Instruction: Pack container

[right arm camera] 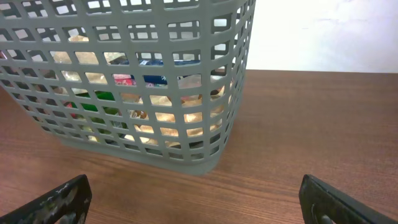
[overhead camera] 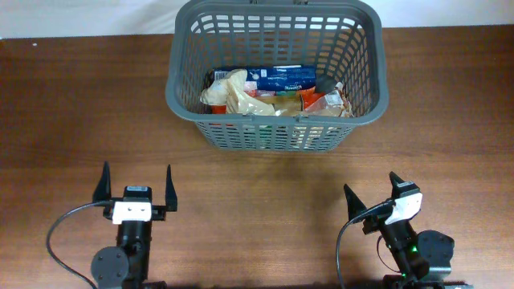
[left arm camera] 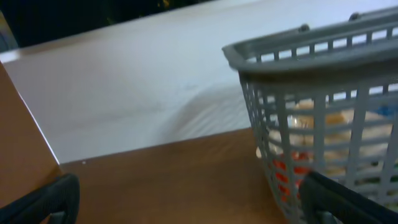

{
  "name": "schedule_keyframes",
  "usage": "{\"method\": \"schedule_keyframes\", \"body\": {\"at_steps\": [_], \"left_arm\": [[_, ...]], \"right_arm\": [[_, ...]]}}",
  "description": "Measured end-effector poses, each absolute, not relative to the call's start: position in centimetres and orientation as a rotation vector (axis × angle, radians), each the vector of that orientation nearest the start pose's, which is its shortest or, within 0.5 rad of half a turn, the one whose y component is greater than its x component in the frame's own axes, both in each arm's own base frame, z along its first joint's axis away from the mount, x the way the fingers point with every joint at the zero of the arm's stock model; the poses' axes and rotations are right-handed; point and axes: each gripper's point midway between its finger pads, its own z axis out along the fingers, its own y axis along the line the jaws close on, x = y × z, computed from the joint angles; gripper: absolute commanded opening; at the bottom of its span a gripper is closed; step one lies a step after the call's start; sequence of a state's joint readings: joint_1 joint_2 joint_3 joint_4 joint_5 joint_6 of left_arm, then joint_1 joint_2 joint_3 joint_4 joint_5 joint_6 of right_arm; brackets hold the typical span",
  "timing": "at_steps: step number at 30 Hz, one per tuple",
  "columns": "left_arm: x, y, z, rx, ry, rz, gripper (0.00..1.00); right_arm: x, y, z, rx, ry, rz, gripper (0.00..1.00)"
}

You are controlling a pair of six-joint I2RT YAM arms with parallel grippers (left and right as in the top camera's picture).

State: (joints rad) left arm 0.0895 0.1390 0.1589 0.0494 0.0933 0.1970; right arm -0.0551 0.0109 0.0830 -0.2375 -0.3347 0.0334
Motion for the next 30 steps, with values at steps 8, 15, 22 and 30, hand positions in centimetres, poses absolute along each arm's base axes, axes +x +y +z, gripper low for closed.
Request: {"method": "schedule_keyframes", "body": {"at_steps": [8,15,22,30], "left_arm": [[24.7,0.4,19.5,0.162,1.524,0.151,0.99],[24.7,0.1,18.0,0.175,1.553,0.135,0.99],[24.6,0.0,16.1,0.178,1.632,0.126,0.99],[24.6,0.0,16.1,0.178,1.632,0.126,0.99]], "right_arm": [[23.2,4.4,15.5,-0.169,1.726,0.275,0.99],[23.2,4.4,15.5,-0.169,1.726,0.275,0.99],[23.2,4.4,15.5,-0.169,1.726,0.275,0.98],[23.2,4.4,15.5,-0.169,1.726,0.275,0.99]]}}
